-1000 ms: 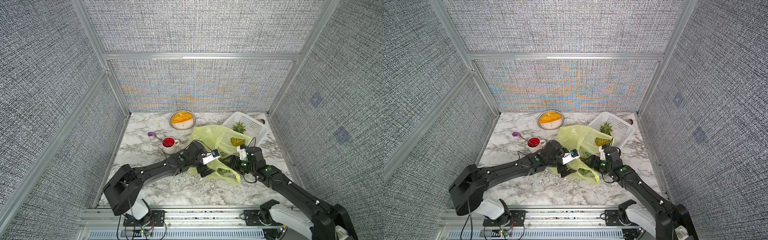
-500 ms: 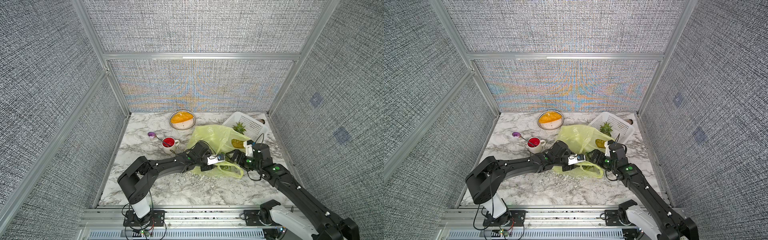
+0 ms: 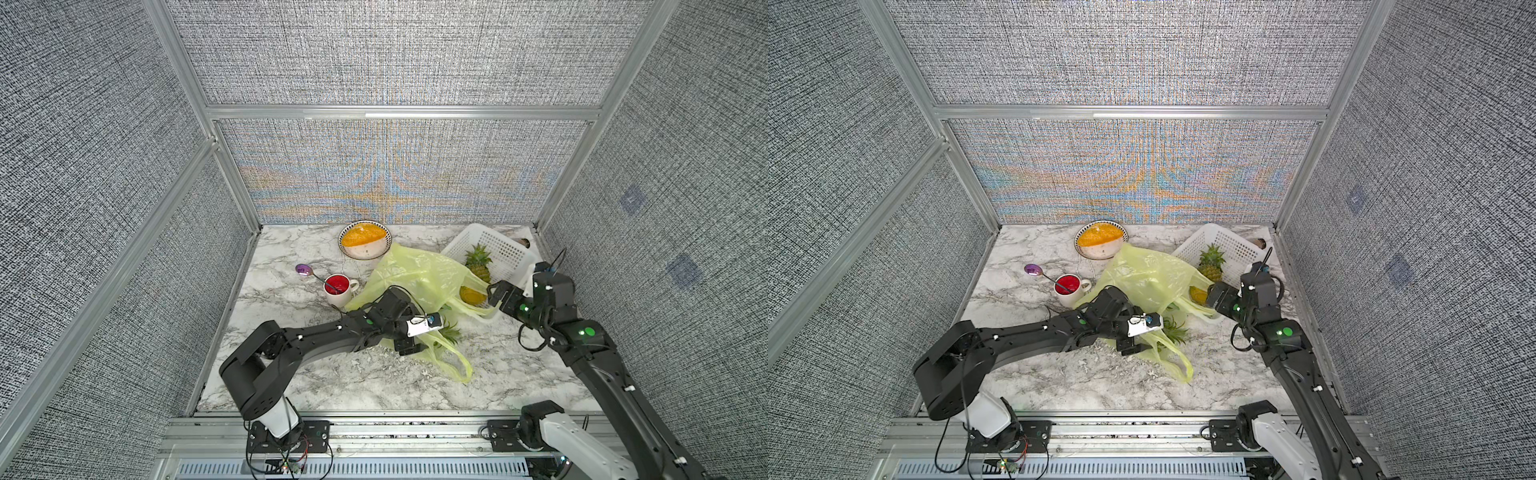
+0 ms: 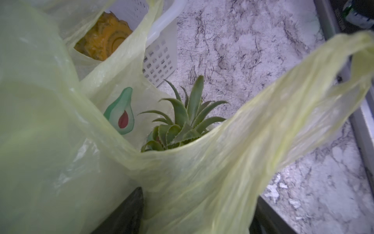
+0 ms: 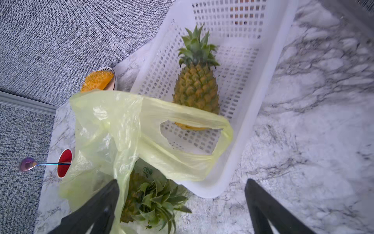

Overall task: Place the pineapple into a plastic bag & tie a knot
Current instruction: Adjust the plastic bag at the center of the board.

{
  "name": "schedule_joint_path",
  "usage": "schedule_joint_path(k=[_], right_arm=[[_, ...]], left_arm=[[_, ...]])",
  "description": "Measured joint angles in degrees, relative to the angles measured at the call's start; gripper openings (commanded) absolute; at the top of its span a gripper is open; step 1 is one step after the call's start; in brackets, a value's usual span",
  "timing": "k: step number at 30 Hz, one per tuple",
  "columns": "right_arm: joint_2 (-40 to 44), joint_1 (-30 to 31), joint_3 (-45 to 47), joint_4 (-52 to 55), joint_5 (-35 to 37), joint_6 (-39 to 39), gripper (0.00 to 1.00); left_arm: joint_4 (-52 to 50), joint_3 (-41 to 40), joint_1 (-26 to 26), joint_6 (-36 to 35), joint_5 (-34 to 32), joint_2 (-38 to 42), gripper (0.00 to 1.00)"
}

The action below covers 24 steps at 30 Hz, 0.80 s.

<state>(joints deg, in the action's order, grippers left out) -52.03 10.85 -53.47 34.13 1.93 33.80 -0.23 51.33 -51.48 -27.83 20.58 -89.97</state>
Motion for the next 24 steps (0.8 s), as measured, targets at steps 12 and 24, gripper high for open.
schedule_joint_path(k=[12, 24], right_arm=[[-14.4, -9.0, -12.7, 3.1, -3.4, -12.8, 0.94], [-17.4, -10.2, -12.5, 2.0, -5.2, -13.8, 0.94]], left_arm=[[-11.5, 19.8, 0.1, 41.0, -9.3, -1.0, 0.98], [-36.7, 42.6, -2.5, 56.0, -20.8, -15.2, 1.0]])
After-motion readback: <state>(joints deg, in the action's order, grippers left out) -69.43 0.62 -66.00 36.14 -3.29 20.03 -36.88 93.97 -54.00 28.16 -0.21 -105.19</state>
